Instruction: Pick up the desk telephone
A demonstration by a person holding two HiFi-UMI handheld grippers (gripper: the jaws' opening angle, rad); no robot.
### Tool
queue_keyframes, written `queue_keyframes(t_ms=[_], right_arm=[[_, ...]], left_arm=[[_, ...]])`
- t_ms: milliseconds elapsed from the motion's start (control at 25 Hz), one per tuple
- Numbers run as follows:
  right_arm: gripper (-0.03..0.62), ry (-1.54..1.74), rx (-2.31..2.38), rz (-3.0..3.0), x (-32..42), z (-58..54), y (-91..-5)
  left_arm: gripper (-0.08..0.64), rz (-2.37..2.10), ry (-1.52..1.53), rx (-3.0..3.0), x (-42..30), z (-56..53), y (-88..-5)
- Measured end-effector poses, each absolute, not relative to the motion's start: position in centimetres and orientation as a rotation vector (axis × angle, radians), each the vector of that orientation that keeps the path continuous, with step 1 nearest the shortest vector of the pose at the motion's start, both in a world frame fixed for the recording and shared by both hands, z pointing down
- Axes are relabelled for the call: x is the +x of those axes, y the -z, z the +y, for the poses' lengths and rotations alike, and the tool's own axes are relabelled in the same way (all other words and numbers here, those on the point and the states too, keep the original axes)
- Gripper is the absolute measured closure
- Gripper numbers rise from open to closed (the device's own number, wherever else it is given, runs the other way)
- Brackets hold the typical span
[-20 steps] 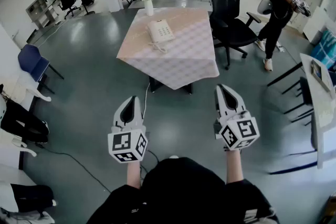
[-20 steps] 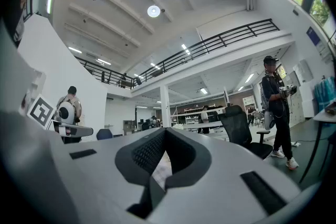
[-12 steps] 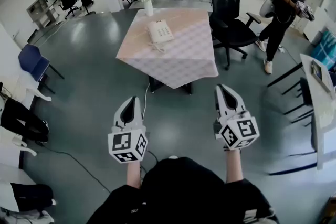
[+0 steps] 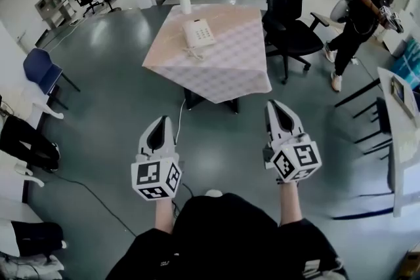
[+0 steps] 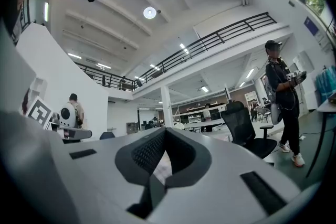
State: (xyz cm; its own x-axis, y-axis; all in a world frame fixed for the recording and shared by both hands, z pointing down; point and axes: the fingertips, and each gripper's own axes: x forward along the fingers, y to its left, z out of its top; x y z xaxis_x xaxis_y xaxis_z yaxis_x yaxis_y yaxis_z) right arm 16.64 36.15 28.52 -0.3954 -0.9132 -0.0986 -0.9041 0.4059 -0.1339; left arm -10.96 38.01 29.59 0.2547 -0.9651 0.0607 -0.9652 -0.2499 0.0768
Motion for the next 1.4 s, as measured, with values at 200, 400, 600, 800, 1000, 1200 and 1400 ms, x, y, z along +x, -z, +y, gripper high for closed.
queue_keyframes(t_ms=[200, 400, 600, 800, 1000, 1200, 1400], right_arm=[[0.599, 0.080, -1.632, 2.534, 16.2, 34.4, -29.4], [0.599, 0.057, -1.615, 2.595, 15.4, 32.4, -30.5], [0.599, 0.078, -1.608, 2.599, 15.1, 28.7, -31.4], [0.599, 0.113, -1.604, 2.616, 14.5, 24.1, -32.8], [0.599, 0.146, -1.598, 2.622, 12.9, 19.1, -33.3], [0.599, 0.218, -1.573, 2.598, 12.0, 14.7, -33.6], [0.600, 0.195, -1.612, 2.606, 11.2, 10.9, -33.9]], left_arm=[[0.560, -1.879, -0.026, 2.376, -11.1, 37.2, -30.4], [0.560, -1.883, -0.043, 2.351, -10.9, 35.6, -31.7], [0.560, -1.891, -0.045, 2.329, -11.4, 32.3, -32.7], [0.560, -1.885, -0.040, 2.294, -11.9, 27.8, -34.0], [0.560, -1.861, -0.050, 2.300, -12.8, 22.8, -34.4], [0.560, -1.836, -0.049, 2.296, -13.5, 18.0, -35.0], [0.560, -1.802, -0.050, 2.314, -13.8, 13.3, -35.5]])
